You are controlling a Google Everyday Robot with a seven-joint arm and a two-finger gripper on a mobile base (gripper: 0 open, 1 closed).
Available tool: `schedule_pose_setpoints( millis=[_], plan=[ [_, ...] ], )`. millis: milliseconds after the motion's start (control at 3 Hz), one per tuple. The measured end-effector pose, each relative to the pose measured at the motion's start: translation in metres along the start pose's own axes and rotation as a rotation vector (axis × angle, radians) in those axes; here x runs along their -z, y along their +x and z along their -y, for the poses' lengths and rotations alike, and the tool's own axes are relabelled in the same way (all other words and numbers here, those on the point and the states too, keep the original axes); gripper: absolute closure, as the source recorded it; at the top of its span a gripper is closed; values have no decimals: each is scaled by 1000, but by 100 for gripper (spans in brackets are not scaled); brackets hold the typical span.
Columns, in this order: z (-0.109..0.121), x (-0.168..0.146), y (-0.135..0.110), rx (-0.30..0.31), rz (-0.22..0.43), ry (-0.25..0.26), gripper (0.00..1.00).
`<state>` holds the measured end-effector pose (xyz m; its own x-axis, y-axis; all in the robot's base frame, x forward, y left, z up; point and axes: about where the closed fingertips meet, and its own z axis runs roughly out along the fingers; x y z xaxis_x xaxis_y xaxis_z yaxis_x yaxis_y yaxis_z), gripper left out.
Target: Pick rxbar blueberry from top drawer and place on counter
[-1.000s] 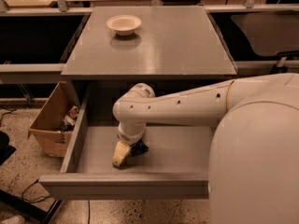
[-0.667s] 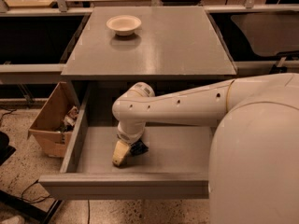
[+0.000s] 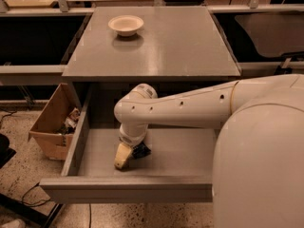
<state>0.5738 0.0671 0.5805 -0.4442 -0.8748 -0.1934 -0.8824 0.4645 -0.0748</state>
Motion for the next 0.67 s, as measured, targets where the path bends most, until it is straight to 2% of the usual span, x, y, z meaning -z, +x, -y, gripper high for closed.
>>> schedule_pose_setpoints(
  millis=[667],
  plan=[
    [2, 26, -5, 0, 0, 0, 100]
  ],
)
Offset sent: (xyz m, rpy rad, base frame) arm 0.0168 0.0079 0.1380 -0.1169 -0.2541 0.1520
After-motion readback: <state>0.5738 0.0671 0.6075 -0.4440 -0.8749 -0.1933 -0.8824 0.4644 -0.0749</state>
